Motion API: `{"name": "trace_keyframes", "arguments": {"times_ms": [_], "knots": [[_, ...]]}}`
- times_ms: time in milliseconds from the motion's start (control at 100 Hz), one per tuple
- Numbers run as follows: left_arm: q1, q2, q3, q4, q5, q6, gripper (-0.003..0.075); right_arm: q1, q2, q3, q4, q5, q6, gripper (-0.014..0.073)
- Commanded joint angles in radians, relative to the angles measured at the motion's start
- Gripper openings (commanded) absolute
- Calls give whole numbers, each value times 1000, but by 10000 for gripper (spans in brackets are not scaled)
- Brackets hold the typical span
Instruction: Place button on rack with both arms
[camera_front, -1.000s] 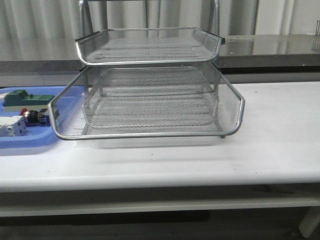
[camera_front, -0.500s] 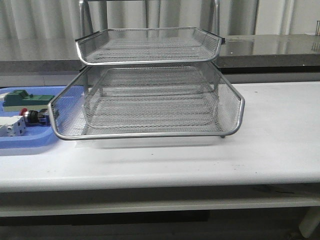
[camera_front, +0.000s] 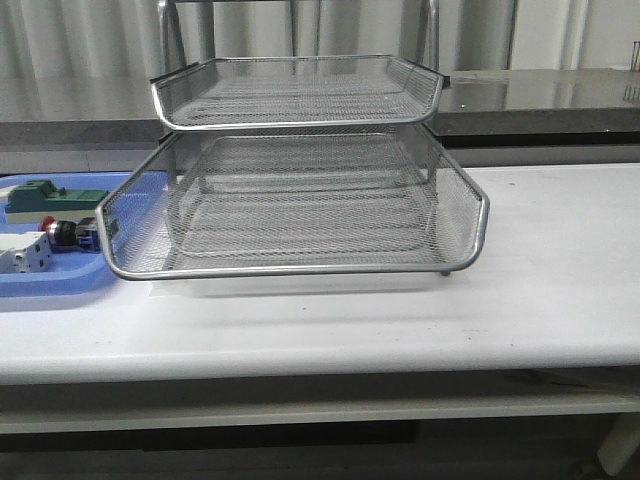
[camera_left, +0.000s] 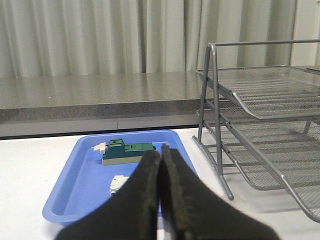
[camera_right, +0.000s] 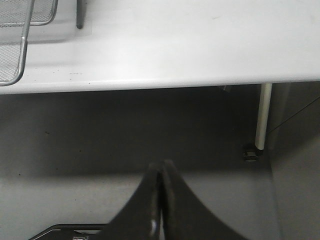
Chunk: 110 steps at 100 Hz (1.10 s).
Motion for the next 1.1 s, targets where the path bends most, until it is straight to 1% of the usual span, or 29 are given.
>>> {"name": "trace_keyframes", "arguments": {"times_ms": [0,100,200,280,370,470,590,740,930,1010,1090], "knots": [[2,-35,47,-4,-87,-11,-20,-7,3,-36,-16,-58,-3,-71],[2,-35,47,-16,-89,-11,-20,-7,3,-36,-16,-58,-3,-71],[2,-35,45,-93,-73,-11,-20,-7,3,-36,-16,-58,-3,-71],[2,-33,33,-172,-31,-11,-20,-7,3,-36,-16,-58,-3,-71],[2,-16,8,-200,4,-11,-20,-7,3,-36,-16,-58,-3,-71],[2,26,-59,-209,92,-11,-20,-7,3,-36,-16,-58,-3,-71],[2,120,-184,-194,169,-11,-20,-7,3,-36,-16,-58,-3,-71],[2,311,-376,-121,252,-11,-20,-7,3,-36,-16,-58,-3,-71],[2,608,-671,17,457,10,-20,-7,3,-36,-16,-58,-3,-71],[2,723,-793,38,549,23,-20,-7,3,-36,-16,-58,-3,-71],[2,837,-889,40,597,23,-20,-7,3,-36,-16,-58,-3,-71]]}}
